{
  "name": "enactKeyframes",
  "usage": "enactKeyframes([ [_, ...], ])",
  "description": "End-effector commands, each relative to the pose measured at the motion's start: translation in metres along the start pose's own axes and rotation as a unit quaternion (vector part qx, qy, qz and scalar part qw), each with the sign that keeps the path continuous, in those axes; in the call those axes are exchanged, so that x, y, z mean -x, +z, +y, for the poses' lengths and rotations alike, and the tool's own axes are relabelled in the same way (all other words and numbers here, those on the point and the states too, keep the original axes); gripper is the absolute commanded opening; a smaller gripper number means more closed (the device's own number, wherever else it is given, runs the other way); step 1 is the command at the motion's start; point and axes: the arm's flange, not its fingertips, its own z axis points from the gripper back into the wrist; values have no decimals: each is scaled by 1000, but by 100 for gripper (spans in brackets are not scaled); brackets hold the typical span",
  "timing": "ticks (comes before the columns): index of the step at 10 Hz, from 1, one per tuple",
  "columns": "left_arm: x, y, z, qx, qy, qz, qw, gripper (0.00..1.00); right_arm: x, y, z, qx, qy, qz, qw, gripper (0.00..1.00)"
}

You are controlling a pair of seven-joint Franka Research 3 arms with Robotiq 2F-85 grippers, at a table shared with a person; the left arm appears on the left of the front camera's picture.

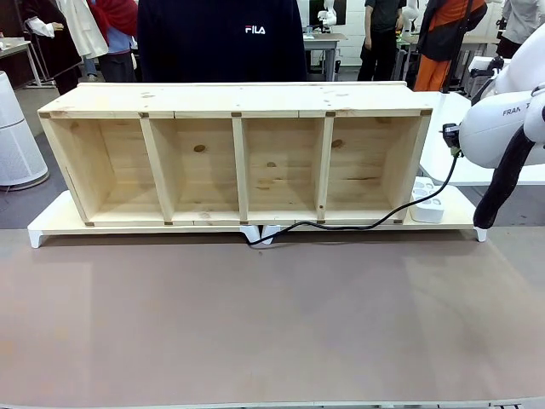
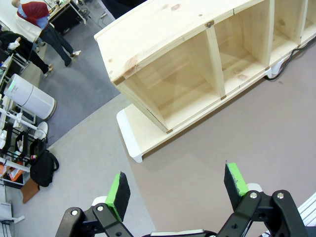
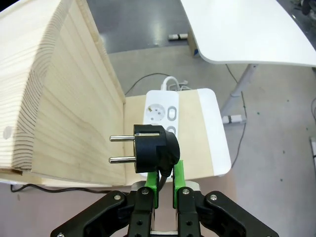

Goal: Perform cable management.
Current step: Pull the grasped Power Cable to the location of the Power Strip.

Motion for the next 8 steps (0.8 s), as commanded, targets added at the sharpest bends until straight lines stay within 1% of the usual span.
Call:
enactKeyframes([
  [1, 0, 0, 0, 0, 0, 0, 1000, 100, -6, 0, -3, -11, 4, -1, 1000, 16],
  [2, 0, 0, 0, 0, 0, 0, 1000, 100, 0, 0, 0, 0, 0, 0, 1000, 16],
  [8, 0, 0, 0, 0, 0, 0, 1000, 100, 0, 0, 0, 0, 0, 0, 1000, 16],
])
